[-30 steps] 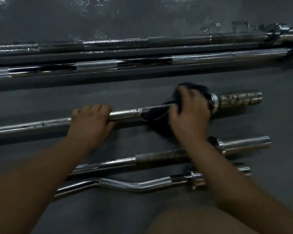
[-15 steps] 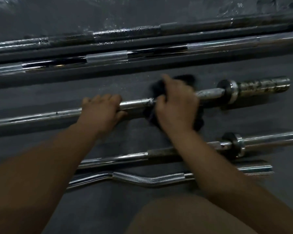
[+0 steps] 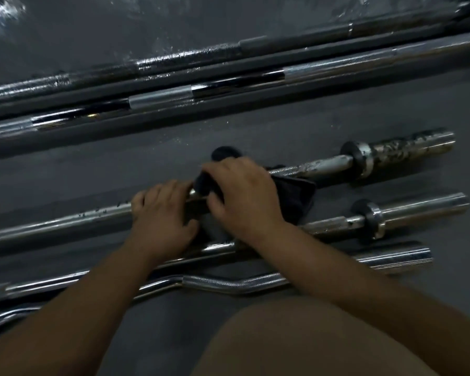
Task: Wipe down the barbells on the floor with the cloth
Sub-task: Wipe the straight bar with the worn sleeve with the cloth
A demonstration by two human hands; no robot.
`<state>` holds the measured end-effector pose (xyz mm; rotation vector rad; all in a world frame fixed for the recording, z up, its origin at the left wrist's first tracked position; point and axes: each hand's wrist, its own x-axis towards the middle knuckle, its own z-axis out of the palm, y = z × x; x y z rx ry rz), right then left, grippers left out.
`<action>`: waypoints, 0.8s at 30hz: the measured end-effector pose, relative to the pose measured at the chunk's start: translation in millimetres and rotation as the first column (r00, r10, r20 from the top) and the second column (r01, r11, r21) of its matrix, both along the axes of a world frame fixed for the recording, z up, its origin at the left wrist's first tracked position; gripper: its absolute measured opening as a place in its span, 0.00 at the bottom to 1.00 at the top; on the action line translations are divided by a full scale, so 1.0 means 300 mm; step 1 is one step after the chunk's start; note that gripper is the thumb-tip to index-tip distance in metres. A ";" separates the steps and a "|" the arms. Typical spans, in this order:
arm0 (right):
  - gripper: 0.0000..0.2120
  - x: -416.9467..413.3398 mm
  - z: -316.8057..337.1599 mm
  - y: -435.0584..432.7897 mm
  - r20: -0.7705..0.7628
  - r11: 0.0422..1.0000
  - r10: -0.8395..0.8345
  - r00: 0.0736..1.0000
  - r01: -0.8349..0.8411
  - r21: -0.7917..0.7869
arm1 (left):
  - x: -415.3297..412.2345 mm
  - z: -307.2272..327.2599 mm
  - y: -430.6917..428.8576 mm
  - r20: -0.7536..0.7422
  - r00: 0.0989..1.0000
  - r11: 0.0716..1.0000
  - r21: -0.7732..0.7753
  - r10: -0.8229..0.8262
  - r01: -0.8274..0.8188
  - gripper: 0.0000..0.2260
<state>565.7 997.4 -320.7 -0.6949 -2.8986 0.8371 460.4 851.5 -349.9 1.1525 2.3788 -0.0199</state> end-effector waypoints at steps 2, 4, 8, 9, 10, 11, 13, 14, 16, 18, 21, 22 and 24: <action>0.21 0.056 0.014 0.098 -0.033 0.997 0.080 0.996 -0.079 0.016 | -0.005 0.009 0.003 0.028 1.000 1.000 0.004 0.010 -0.010 0.37; 0.23 0.159 -0.015 0.241 -0.022 0.974 -0.202 0.979 0.204 0.104 | 0.013 0.005 -0.002 0.019 1.000 1.000 0.023 0.021 -0.021 0.37; 0.23 0.174 -0.075 0.210 0.025 0.835 -0.528 0.849 0.513 0.198 | 0.011 -0.008 0.000 -0.015 1.000 1.000 0.013 -0.027 0.028 0.36; 0.22 0.122 -0.077 0.137 0.005 0.878 -0.463 0.887 0.457 0.143 | -0.015 -0.004 0.017 0.012 0.999 0.999 -0.005 -0.039 0.039 0.37; 0.22 0.072 -0.068 0.071 -0.022 0.925 -0.372 0.928 0.372 0.074 | -0.048 0.000 0.036 0.052 0.998 0.999 -0.026 -0.040 0.042 0.38; 0.22 0.034 -0.051 0.033 -0.046 0.965 -0.262 0.964 0.263 0.017 | -0.082 0.005 0.053 0.087 0.996 0.999 -0.040 -0.023 0.026 0.39; 0.23 0.012 -0.009 0.070 -0.061 0.998 -0.055 0.997 0.054 -0.020 | -0.134 0.016 0.080 0.109 0.994 0.999 -0.010 0.034 -0.033 0.41; 0.24 0.029 -0.011 0.130 -0.082 1.000 -0.023 0.996 0.025 0.020 | -0.140 0.021 0.087 0.084 0.995 0.997 0.043 0.060 -0.064 0.41; 0.25 0.109 -0.056 0.284 -0.082 0.965 -0.183 0.980 0.195 0.177 | -0.097 0.000 0.078 -0.035 0.998 0.992 0.121 0.046 -0.042 0.37; 0.24 0.174 -0.086 0.348 -0.076 0.848 -0.467 0.881 0.471 0.243 | -0.043 -0.031 0.064 -0.123 0.992 0.994 0.112 0.006 0.008 0.35; 0.23 0.038 -0.115 0.157 -0.102 0.871 -0.440 0.892 0.452 0.192 | -0.080 -0.023 0.106 -0.097 0.995 0.997 0.074 -0.006 0.013 0.32; 0.23 -0.023 -0.100 0.082 -0.127 0.931 -0.320 0.939 0.337 0.140 | -0.120 -0.010 0.132 -0.061 0.998 0.999 0.039 -0.020 0.023 0.34; 0.21 -0.086 -0.072 0.016 -0.139 0.996 -0.020 0.990 0.032 0.086 | -0.212 0.025 0.167 0.032 0.999 1.000 0.010 0.012 -0.013 0.36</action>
